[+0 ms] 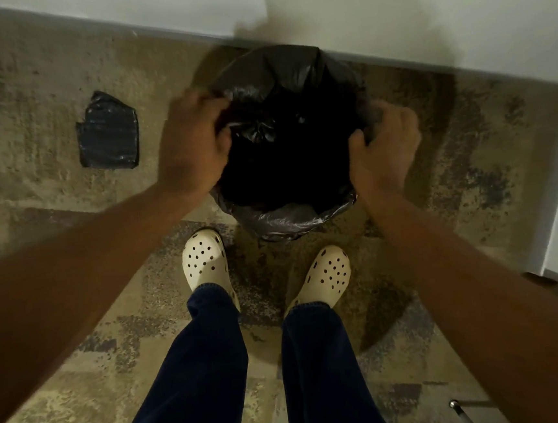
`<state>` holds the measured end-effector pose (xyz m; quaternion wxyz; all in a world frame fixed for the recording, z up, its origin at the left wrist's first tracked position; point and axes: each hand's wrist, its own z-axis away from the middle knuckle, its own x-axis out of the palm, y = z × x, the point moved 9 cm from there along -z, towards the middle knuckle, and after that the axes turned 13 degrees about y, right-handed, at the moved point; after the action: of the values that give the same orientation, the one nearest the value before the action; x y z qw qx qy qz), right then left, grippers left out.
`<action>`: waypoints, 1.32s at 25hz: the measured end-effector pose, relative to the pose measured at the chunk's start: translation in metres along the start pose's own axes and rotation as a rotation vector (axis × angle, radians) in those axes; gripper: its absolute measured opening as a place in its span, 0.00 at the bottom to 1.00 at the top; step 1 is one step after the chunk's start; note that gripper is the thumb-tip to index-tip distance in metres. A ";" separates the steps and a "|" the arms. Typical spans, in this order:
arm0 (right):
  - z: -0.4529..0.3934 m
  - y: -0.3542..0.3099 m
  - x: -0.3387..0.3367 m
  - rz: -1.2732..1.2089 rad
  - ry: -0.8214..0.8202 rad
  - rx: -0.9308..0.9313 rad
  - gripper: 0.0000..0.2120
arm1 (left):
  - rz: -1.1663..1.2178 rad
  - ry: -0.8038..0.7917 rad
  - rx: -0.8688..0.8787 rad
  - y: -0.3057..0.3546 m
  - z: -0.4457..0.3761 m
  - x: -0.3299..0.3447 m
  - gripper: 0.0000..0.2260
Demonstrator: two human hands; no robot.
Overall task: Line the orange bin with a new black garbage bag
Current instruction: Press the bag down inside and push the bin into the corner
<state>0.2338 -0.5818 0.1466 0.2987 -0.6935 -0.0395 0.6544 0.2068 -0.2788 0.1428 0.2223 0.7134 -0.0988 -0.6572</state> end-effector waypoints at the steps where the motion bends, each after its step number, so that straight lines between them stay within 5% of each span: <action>1: 0.005 0.025 0.000 0.016 -0.042 0.189 0.27 | 0.025 0.050 -0.193 -0.024 0.008 -0.008 0.20; 4: 0.025 0.069 0.012 -0.117 -0.206 0.508 0.29 | 0.212 -0.047 -0.628 -0.071 0.034 0.004 0.28; 8: 0.024 0.077 0.017 -0.155 -0.203 0.453 0.15 | 0.441 -0.145 -0.772 -0.077 0.043 0.022 0.17; 18: 0.010 0.126 -0.023 -0.239 -0.097 0.513 0.13 | 0.431 -0.190 -0.570 -0.017 0.027 0.030 0.15; 33: 0.006 0.337 -0.169 -0.342 0.200 0.770 0.19 | 0.296 -0.410 -0.088 0.256 -0.001 0.142 0.07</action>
<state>0.0913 -0.9306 0.1393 0.6422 -0.5748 0.1224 0.4921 0.2627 -0.5654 0.1305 0.3224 0.5324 -0.2166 -0.7521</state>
